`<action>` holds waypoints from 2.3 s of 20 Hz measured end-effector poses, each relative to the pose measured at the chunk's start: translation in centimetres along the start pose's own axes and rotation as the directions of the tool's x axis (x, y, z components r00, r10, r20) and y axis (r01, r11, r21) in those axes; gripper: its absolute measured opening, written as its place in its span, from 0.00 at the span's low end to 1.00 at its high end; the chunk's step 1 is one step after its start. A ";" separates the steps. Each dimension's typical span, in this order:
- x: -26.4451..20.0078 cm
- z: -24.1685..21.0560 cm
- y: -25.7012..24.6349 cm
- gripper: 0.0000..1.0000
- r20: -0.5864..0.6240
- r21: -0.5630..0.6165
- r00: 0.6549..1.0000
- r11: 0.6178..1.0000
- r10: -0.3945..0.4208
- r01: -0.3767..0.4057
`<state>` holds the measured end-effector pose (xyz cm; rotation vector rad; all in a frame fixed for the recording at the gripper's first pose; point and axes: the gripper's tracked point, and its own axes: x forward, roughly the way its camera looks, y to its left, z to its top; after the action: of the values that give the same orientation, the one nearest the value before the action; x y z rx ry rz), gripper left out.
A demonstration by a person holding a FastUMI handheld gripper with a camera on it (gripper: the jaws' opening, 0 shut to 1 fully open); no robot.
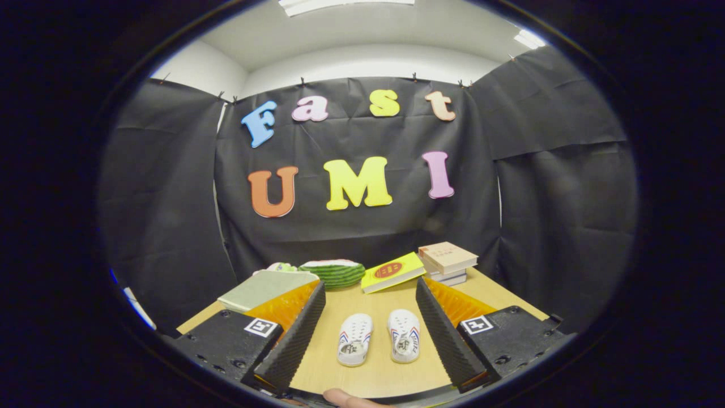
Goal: Open the storage box then place both shoes into the box .Put the left shoe in first, then the right shoe, with the right side of both shoes facing outward in a uniform manner.
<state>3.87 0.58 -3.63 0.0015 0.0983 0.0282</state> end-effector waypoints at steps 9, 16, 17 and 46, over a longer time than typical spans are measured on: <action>10.4 -5.1 1.3 1.00 -0.239 0.105 0.965 0.991 0.109 -0.086; 20.1 -11.0 5.3 1.00 -0.466 0.297 0.828 0.937 0.312 -0.186; 21.1 -11.6 6.1 1.00 -0.489 0.348 0.795 0.916 0.358 -0.199; 25.8 -9.2 18.1 0.05 -0.348 0.896 0.261 0.402 0.900 -0.190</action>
<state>28.12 19.40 -15.25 0.8908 1.1365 0.8626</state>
